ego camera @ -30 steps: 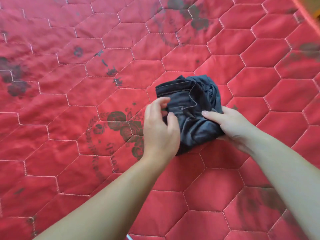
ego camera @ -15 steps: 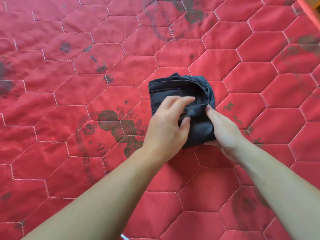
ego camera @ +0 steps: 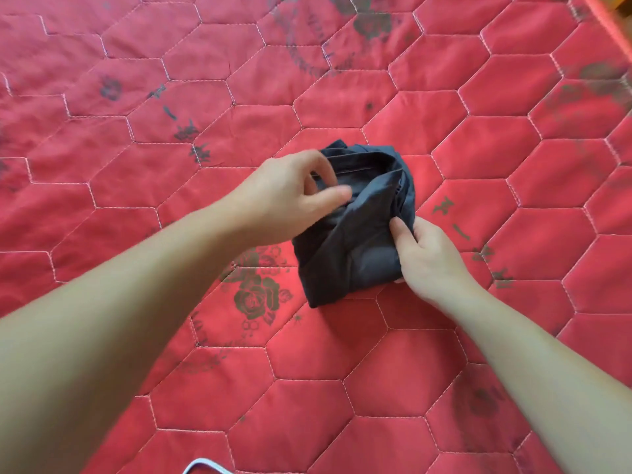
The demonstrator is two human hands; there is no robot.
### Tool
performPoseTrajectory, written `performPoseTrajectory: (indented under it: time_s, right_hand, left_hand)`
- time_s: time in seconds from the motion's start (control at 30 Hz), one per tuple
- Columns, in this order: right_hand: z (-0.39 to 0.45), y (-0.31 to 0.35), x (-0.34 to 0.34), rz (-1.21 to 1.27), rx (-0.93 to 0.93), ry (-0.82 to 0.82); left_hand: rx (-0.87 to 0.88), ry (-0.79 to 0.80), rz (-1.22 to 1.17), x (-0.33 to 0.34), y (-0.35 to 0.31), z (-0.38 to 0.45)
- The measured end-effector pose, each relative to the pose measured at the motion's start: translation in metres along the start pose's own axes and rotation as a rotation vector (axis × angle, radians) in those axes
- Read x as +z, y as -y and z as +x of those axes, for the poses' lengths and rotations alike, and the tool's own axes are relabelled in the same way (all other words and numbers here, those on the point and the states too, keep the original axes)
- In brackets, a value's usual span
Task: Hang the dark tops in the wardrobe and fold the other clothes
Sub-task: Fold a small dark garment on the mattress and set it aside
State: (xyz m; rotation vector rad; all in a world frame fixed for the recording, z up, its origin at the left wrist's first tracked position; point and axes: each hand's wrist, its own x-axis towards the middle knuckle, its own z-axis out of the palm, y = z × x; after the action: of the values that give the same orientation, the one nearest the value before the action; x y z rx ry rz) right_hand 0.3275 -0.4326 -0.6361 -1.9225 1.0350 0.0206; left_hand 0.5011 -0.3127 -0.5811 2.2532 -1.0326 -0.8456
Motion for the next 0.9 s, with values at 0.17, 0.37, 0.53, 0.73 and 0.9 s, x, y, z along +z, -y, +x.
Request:
performPoseTrajectory:
  time_s: [0.17, 0.37, 0.53, 0.73, 0.9]
  right_hand:
    - [0.000, 0.000, 0.000, -0.007, 0.012, 0.013]
    - [0.003, 0.001, 0.000, -0.019, 0.036, 0.013]
    - [0.002, 0.004, 0.001, -0.065, 0.023, -0.003]
    - [-0.004, 0.004, 0.006, -0.053, 0.021, -0.035]
    - [-0.010, 0.007, 0.014, -0.234, 0.110, 0.037]
  left_hand:
    - [0.165, 0.156, 0.262, -0.005, 0.001, 0.000]
    - [0.018, -0.009, -0.127, -0.009, 0.002, 0.005]
    - [-0.108, 0.043, -0.085, -0.011, 0.014, 0.003]
    - [0.017, -0.233, -0.034, -0.007, 0.014, 0.018]
    - [-0.138, -0.358, 0.041, 0.025, 0.022, 0.036]
